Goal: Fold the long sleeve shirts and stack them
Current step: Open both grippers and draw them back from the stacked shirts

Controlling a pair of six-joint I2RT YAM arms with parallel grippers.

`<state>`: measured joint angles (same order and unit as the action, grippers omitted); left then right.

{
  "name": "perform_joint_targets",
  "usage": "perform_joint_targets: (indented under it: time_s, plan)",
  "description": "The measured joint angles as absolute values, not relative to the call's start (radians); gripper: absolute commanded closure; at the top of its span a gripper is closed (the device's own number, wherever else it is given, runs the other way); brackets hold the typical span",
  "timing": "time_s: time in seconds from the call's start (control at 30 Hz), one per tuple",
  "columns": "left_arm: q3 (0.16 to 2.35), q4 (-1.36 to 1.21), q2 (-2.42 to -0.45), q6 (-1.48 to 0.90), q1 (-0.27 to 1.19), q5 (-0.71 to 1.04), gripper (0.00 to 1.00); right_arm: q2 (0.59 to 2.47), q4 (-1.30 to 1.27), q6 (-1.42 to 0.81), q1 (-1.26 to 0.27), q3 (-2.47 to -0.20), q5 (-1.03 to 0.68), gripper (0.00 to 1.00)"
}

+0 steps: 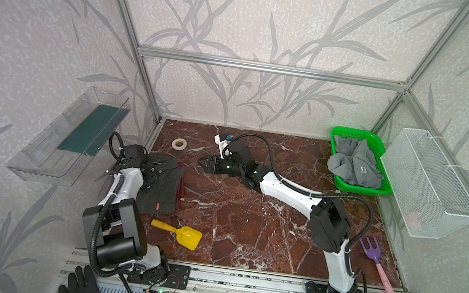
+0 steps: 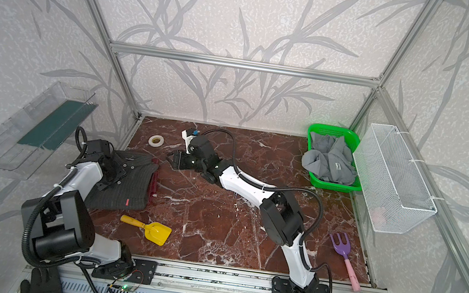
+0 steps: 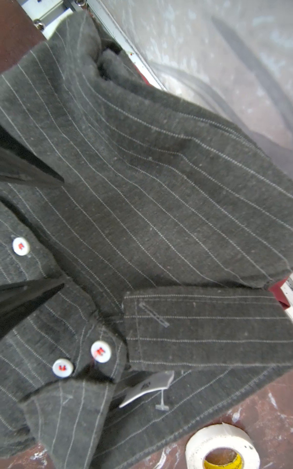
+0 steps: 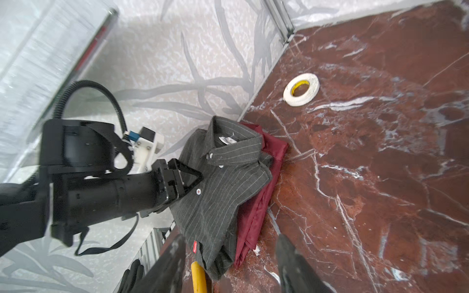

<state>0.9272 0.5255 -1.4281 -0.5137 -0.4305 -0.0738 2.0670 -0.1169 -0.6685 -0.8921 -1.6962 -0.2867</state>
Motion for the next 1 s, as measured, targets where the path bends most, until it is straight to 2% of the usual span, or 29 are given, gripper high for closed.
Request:
perform_joint_targets:
  time_s: [0.43,0.5,0.63,0.73,0.8,0.83,0.87,1.0]
  plan:
    - [0.892,0.510,-1.321,-0.535,-0.290,-0.002,0.21,1.753,-0.179,-0.590,-0.817,-1.424,-0.239,0.42]
    - [0.870,0.506,-1.306,-0.544,-0.253,0.006,0.14,1.691,-0.171,-0.572,-0.799,-1.378,-0.223,0.39]
    - [0.851,0.500,-1.288,-0.561,-0.185,0.019,0.09,1.557,-0.165,-0.544,-0.762,-1.290,-0.199,0.34]
    - [0.845,0.488,-1.273,-0.569,-0.109,0.014,0.01,1.452,-0.155,-0.528,-0.714,-1.223,-0.183,0.28]
    - [0.839,0.472,-1.248,-0.575,-0.052,0.009,0.01,1.382,-0.139,-0.525,-0.669,-1.177,-0.175,0.23]
    - [0.839,0.467,-1.235,-0.577,-0.030,0.008,0.01,1.352,-0.128,-0.525,-0.648,-1.156,-0.173,0.18]
    - [0.839,0.457,-1.220,-0.576,-0.009,0.003,0.01,1.320,-0.113,-0.527,-0.623,-1.135,-0.171,0.03]
    - [0.841,0.409,-1.173,-0.547,0.059,-0.025,0.01,1.198,-0.003,-0.514,-0.524,-1.072,-0.142,0.01]
